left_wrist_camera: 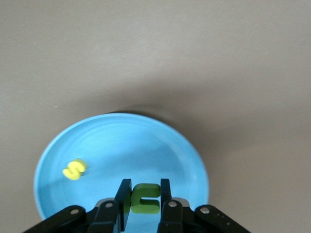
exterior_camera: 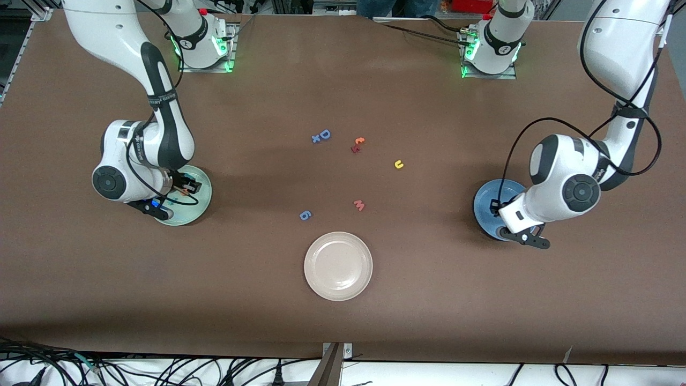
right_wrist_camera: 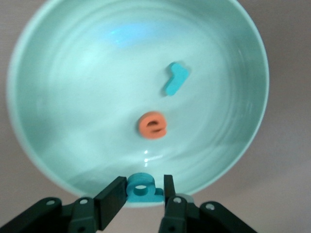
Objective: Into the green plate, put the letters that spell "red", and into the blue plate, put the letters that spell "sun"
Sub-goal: 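Carry the teal letter to the green plate while the left gripper carries the u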
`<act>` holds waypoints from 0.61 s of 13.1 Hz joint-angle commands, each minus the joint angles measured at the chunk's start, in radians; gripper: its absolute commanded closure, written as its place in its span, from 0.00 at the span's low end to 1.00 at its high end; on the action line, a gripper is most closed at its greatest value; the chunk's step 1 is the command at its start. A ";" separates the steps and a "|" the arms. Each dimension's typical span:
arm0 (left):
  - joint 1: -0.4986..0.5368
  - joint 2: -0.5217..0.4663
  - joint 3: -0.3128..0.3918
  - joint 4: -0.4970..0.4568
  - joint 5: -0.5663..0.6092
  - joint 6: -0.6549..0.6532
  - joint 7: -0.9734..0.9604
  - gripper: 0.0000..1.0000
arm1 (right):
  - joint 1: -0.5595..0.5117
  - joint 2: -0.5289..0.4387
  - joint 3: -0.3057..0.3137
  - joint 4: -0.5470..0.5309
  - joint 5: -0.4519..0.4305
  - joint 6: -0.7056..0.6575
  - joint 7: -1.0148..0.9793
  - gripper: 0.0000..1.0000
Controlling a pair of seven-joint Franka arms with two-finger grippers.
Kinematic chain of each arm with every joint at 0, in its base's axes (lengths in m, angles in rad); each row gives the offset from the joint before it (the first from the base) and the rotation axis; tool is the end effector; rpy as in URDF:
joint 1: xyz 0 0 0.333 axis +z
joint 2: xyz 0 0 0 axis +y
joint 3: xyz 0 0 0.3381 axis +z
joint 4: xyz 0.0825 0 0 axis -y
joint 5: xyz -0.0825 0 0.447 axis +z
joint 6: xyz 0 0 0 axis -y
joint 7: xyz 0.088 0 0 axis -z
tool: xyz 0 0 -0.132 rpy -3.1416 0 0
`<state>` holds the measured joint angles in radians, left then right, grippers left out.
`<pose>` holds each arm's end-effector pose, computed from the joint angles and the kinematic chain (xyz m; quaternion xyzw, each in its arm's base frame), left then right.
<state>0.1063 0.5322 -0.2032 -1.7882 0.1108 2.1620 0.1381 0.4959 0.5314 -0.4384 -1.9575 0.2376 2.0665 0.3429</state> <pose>0.6915 -0.0550 0.2006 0.9873 -0.1410 -0.0723 0.0101 0.6143 0.0462 0.1489 0.9618 -0.2072 -0.1705 0.0541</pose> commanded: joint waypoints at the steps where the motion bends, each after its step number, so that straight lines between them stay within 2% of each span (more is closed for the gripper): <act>1: 0.032 -0.002 -0.013 -0.008 0.020 -0.008 0.048 0.78 | -0.002 0.005 0.006 -0.020 0.011 0.040 -0.022 0.94; 2: 0.030 -0.001 -0.013 -0.007 0.021 -0.008 0.048 0.75 | -0.002 0.002 0.006 -0.020 0.015 0.035 -0.022 0.89; 3: 0.030 0.003 -0.012 -0.002 0.024 -0.008 0.048 0.56 | 0.000 -0.004 0.007 -0.018 0.017 0.029 -0.021 0.63; 4: 0.030 0.014 -0.012 0.013 0.023 -0.010 0.046 0.03 | 0.000 -0.010 0.009 -0.017 0.023 0.026 -0.016 0.21; 5: 0.032 0.018 -0.012 0.016 0.021 -0.010 0.046 0.00 | 0.000 -0.027 0.009 -0.012 0.032 0.018 -0.015 0.05; 6: 0.032 0.017 -0.012 0.016 0.018 -0.011 0.044 0.00 | 0.000 -0.053 0.004 0.005 0.032 -0.008 -0.021 0.01; 8: 0.030 0.020 -0.013 0.010 -0.003 -0.013 0.040 0.00 | -0.002 -0.093 -0.026 0.101 0.032 -0.154 -0.015 0.01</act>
<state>0.1307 0.5447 -0.2079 -1.7893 0.1106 2.1607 0.1717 0.4994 0.5026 -0.4403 -1.9246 0.2541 2.0374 0.3388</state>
